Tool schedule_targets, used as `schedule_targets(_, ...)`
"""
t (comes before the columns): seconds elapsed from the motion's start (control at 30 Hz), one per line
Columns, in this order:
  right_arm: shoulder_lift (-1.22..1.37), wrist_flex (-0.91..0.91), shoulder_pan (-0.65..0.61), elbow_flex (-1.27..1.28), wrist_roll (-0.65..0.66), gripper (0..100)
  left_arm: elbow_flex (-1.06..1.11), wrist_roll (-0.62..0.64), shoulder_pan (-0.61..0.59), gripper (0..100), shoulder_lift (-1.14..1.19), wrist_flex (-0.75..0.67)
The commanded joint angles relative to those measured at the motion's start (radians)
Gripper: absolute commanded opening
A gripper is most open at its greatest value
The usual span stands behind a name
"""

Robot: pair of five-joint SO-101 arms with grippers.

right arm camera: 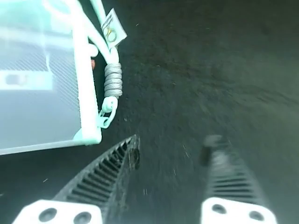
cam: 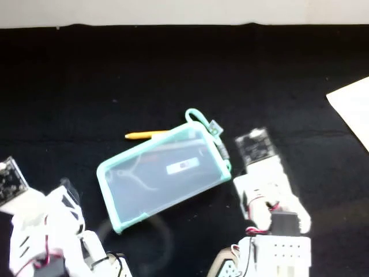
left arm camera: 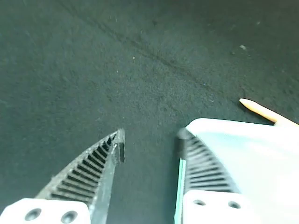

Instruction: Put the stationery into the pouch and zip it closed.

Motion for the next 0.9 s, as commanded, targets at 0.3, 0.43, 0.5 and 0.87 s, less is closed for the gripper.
schedule_targets(0.3,0.394,0.604,-0.038,-0.814,-0.097,35.7,-0.555,-0.133,-0.004,24,0.605,0.157)
schedule_targets(0.43,0.731,0.604,-0.136,-0.954,-0.133,35.7,-0.618,-0.132,-0.004,24,0.800,0.157)
schedule_targets(0.5,0.905,0.599,-0.194,-1.018,-0.149,35.7,-0.618,-0.132,-0.004,24,0.868,0.157)
schedule_targets(0.87,1.672,0.387,-0.314,-1.552,-0.146,35.9,-0.467,-0.137,0.018,24,1.044,0.147)
